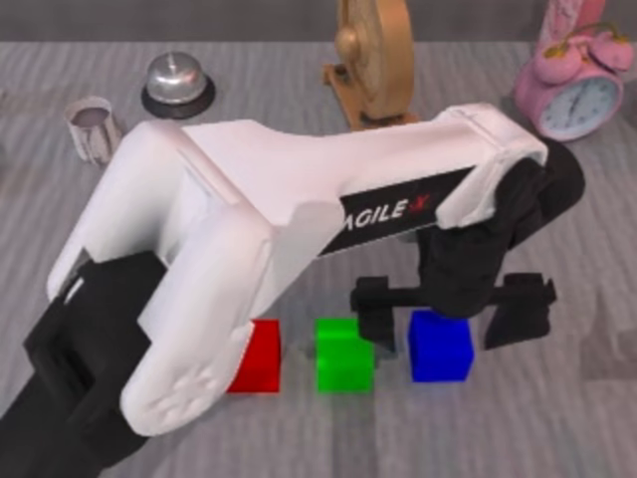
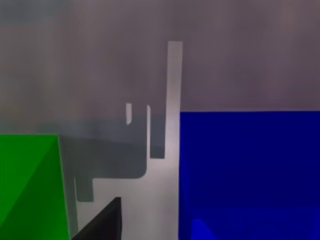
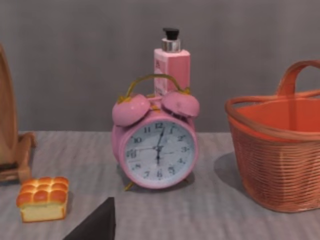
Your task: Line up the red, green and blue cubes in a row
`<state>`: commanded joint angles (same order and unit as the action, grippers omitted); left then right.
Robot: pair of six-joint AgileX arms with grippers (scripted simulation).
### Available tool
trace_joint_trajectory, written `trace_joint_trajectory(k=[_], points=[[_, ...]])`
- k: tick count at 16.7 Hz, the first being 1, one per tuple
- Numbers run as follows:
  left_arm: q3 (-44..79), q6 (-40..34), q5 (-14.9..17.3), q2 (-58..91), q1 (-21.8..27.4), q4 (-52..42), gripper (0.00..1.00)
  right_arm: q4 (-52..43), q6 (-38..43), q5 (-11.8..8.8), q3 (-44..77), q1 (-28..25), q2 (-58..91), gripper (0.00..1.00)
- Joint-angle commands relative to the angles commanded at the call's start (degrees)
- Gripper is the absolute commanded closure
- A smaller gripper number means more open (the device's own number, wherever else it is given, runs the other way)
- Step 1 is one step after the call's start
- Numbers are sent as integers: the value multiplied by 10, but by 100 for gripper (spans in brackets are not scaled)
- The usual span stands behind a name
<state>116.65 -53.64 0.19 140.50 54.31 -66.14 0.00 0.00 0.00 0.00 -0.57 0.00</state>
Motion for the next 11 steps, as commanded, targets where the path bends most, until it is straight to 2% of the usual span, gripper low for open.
trace_joint_trajectory(k=[3,8,11], points=[[10,0,0,0,0,-10,0,0,0,0,0,0,0,0],[107,-2,0,-5,-8,-117,0,0,0,0,0,0,0,0],[141,-1,0,-10,-11,-151,0,0,0,0,0,0,0,0]])
